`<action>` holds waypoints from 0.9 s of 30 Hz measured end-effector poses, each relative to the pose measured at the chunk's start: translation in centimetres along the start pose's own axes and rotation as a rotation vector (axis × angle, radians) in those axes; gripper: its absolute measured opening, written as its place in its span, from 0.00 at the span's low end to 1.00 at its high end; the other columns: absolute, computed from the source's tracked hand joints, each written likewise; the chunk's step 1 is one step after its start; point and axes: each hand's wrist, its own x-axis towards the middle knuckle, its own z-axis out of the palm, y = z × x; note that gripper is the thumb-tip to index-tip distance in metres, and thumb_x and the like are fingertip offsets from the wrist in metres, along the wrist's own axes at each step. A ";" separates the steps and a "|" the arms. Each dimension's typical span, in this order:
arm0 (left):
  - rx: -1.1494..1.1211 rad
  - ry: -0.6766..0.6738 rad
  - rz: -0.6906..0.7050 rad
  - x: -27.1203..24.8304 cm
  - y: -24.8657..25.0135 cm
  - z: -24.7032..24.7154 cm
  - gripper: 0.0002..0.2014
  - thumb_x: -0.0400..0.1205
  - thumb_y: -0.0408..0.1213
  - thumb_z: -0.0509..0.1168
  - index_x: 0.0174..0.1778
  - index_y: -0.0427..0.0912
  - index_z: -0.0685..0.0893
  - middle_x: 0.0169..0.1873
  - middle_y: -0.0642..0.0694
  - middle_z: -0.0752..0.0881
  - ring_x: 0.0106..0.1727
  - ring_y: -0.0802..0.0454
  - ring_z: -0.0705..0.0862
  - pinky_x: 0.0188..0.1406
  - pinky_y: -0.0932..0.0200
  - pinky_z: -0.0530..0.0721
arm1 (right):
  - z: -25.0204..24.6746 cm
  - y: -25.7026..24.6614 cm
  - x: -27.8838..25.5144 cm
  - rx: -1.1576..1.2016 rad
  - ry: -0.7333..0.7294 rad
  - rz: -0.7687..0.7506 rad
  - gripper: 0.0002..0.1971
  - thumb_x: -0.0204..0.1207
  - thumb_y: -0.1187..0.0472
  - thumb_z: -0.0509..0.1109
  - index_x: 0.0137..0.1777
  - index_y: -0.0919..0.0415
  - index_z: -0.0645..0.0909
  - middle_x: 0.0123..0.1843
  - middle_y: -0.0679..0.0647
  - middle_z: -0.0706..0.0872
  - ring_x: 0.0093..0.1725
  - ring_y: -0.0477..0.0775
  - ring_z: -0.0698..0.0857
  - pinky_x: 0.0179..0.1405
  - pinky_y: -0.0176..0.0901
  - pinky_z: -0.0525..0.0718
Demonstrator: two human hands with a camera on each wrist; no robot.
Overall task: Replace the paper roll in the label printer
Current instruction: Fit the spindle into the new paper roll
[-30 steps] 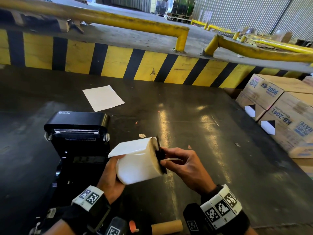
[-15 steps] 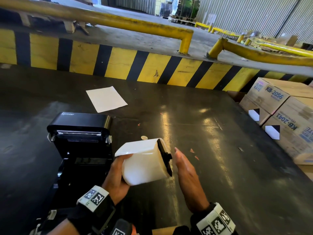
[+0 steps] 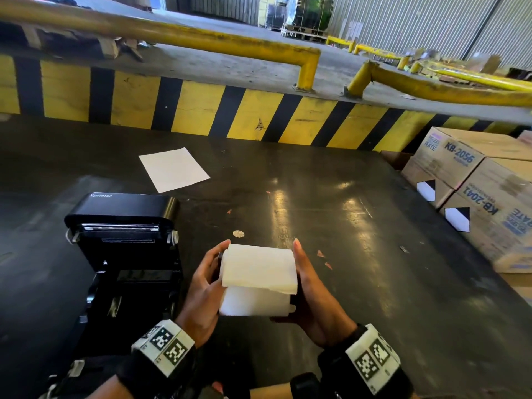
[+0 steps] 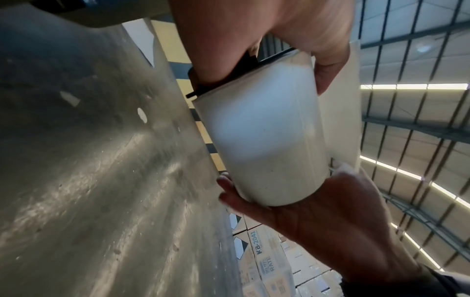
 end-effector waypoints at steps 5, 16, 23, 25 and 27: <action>0.019 -0.060 0.016 -0.2 0.1 0.1 0.37 0.64 0.45 0.71 0.72 0.53 0.72 0.65 0.43 0.80 0.58 0.46 0.85 0.42 0.51 0.88 | -0.3 1.7 1.4 0.082 0.058 -0.038 0.44 0.48 0.31 0.74 0.65 0.50 0.78 0.61 0.57 0.88 0.61 0.60 0.86 0.62 0.65 0.84; 0.083 0.087 -0.007 -3.8 0.8 0.2 0.44 0.59 0.50 0.76 0.73 0.62 0.69 0.64 0.42 0.81 0.59 0.39 0.85 0.56 0.36 0.85 | 0.5 3.3 2.2 0.091 -0.094 -0.230 0.39 0.55 0.51 0.85 0.68 0.55 0.74 0.60 0.59 0.88 0.57 0.60 0.89 0.57 0.60 0.87; 0.132 0.173 -0.042 -7.3 0.3 -2.4 0.49 0.58 0.46 0.78 0.77 0.60 0.65 0.65 0.44 0.81 0.59 0.44 0.86 0.53 0.47 0.87 | 1.6 4.7 2.0 0.124 -0.270 -0.181 0.42 0.52 0.58 0.84 0.69 0.52 0.73 0.61 0.59 0.87 0.56 0.59 0.89 0.53 0.60 0.89; 0.135 0.208 -0.104 -8.9 0.3 -3.5 0.56 0.53 0.51 0.83 0.77 0.62 0.62 0.64 0.46 0.83 0.57 0.48 0.87 0.49 0.52 0.87 | 2.8 5.4 1.8 0.089 -0.320 -0.167 0.41 0.55 0.60 0.85 0.69 0.53 0.73 0.61 0.59 0.86 0.54 0.57 0.90 0.51 0.57 0.90; 0.122 0.249 -0.158 -10.3 0.7 -4.8 0.55 0.56 0.51 0.82 0.78 0.66 0.58 0.63 0.48 0.84 0.55 0.48 0.88 0.43 0.56 0.88 | 4.2 5.9 1.9 0.040 -0.354 -0.165 0.42 0.54 0.61 0.86 0.70 0.54 0.73 0.62 0.59 0.86 0.54 0.58 0.90 0.52 0.56 0.89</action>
